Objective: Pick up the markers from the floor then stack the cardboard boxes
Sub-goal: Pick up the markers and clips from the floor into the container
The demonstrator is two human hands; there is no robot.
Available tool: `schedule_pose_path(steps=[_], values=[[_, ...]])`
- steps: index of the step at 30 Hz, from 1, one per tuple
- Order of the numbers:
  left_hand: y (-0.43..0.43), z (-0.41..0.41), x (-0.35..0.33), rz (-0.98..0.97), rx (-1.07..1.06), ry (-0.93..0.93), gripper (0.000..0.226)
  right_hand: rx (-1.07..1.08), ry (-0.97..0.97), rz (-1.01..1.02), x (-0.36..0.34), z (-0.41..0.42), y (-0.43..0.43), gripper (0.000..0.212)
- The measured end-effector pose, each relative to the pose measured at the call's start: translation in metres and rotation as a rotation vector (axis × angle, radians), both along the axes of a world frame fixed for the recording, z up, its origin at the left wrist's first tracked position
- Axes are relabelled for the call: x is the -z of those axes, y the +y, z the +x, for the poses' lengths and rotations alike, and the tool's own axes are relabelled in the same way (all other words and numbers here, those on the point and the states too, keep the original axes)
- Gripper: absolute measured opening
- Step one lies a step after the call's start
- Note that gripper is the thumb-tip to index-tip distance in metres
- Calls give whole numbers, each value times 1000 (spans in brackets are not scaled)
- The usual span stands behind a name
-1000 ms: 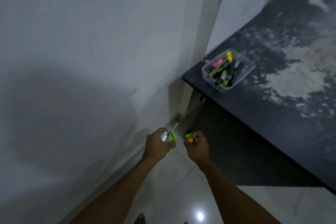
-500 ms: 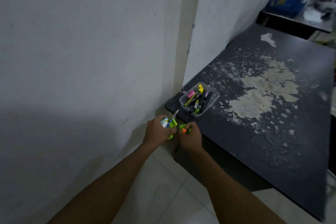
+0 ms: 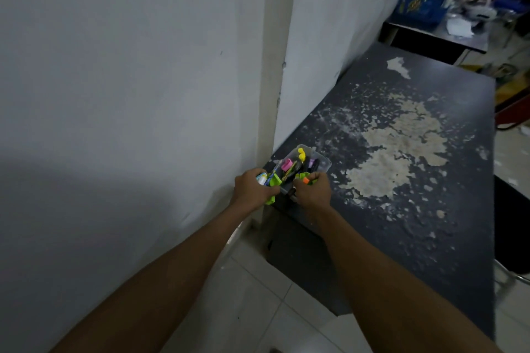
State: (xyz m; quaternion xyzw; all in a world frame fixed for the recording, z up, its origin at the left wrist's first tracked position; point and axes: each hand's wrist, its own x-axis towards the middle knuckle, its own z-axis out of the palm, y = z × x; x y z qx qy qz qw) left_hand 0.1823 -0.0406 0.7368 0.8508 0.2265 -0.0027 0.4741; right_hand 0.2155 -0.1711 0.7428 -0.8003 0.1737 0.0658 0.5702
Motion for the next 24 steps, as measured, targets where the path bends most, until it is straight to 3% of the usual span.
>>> schedule_pose_path(steps=[6, 10, 16, 24], values=[[-14, 64, -6, -37, -11, 38, 58, 14, -17, 2, -8, 54, -6, 35], [-26, 99, -3, -45, -11, 51, 47, 53, 32, 69, 0, 75, -6, 34], [-34, 134, 12, -39, 38, 68, 48, 167, 91, 55, 77, 117, -4, 26], [-37, 152, 29, -50, 125, 72, 49, 230, 123, -59, 36, 101, 9, 20]])
